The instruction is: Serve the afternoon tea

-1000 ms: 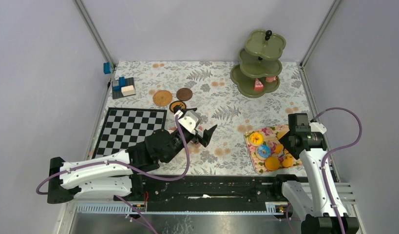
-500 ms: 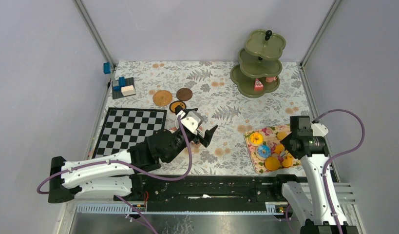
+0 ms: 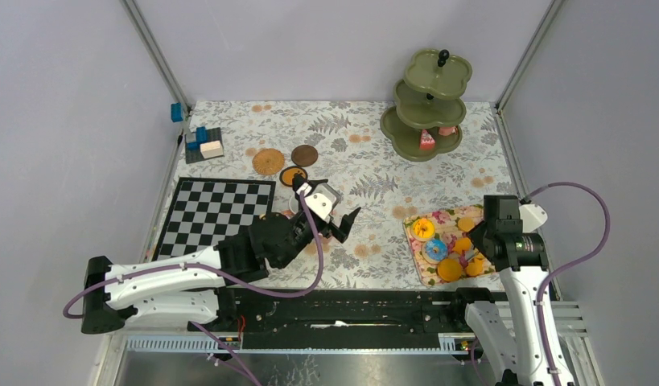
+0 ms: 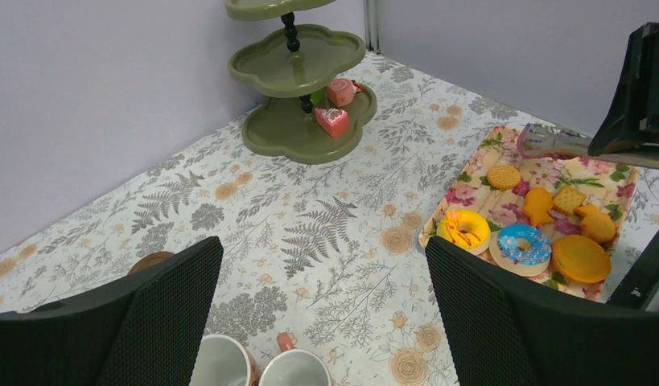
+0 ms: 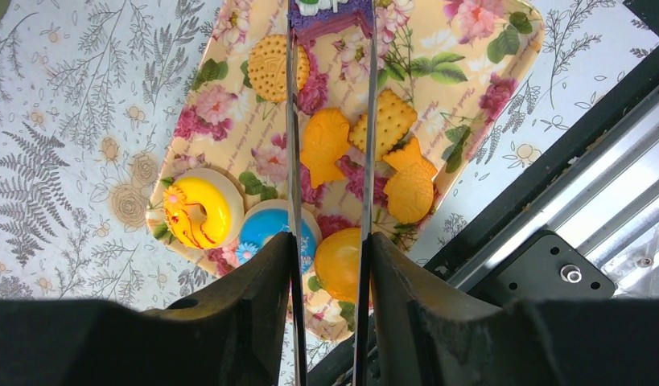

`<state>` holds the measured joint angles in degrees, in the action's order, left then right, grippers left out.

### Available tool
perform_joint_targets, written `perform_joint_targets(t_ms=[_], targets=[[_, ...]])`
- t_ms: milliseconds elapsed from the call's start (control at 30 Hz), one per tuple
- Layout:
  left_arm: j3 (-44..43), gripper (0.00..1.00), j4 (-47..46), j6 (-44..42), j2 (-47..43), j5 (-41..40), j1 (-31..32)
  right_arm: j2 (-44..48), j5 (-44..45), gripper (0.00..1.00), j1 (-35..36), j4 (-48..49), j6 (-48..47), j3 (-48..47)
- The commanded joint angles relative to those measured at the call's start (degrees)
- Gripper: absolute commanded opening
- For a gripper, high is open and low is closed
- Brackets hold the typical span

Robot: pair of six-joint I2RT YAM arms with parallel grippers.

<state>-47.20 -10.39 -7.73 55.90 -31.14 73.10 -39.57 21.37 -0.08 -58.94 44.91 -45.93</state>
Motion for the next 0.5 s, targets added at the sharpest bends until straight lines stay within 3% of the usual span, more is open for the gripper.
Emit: perform_joint_targets(t_ms=[0, 467], targets=[[-0.7, 0.99, -2.18, -0.75, 0.65, -1.29, 0.3, 0.33, 0.35, 0.39, -0.19, -0.29, -1.84, -3.41], [-0.79, 0.99, -2.23, -1.41, 0.88, -2.04, 0.3, 1.18, -1.71, 0.38, -0.19, -1.4, -0.73, -1.78]])
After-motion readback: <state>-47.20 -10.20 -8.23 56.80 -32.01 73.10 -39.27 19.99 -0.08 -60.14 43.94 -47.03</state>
